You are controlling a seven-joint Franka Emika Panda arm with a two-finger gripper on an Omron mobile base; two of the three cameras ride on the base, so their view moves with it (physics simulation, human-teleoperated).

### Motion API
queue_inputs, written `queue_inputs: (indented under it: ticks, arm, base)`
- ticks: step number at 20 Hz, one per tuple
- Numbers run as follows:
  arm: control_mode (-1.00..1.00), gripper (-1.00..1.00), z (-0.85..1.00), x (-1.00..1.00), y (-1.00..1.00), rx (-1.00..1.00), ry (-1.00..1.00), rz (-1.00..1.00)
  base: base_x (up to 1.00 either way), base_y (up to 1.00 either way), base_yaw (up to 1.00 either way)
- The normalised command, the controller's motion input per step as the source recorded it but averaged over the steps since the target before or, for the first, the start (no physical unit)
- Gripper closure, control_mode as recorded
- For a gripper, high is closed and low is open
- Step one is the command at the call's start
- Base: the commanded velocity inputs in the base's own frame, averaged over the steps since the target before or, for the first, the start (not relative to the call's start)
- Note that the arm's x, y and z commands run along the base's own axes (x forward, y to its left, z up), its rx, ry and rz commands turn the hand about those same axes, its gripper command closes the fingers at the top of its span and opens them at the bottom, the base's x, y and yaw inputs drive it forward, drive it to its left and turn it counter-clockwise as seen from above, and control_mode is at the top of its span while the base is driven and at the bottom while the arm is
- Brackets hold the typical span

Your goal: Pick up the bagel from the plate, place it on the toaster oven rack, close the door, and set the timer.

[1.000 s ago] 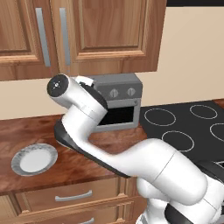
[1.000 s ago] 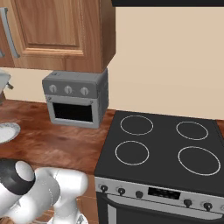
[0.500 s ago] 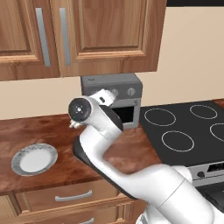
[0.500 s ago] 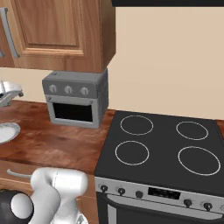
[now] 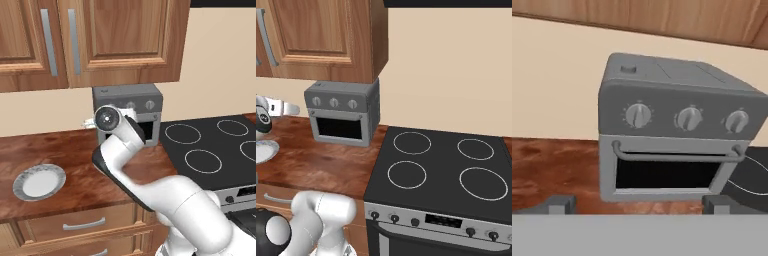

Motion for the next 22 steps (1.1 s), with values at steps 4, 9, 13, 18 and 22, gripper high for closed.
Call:
queue_inputs:
  ticks: [4,9,13,18,22]
  arm:
    - [-1.00,-1.00,0.00,0.56,0.00,0.37,0.00,-0.21]
    - [-1.00,-1.00,0.01,0.61,0.00,0.19,0.07,-0.16]
    - [-1.00,-1.00,0.02,0.41,0.01,0.05,0.15,-0.10]
    - [-1.00,-1.00,0.00,0.30,0.00,0.00,0.16,-0.01]
    - [-1.00,-1.00,0.00,0.29,0.00,0.00,0.10,0.02]
  base:
    - [0.00,0.00,0.00]
    - [0.00,0.00,0.00]
    - [0.00,0.00,0.00]
    - [0.00,0.00,0.00]
    - [0.00,0.00,0.00]
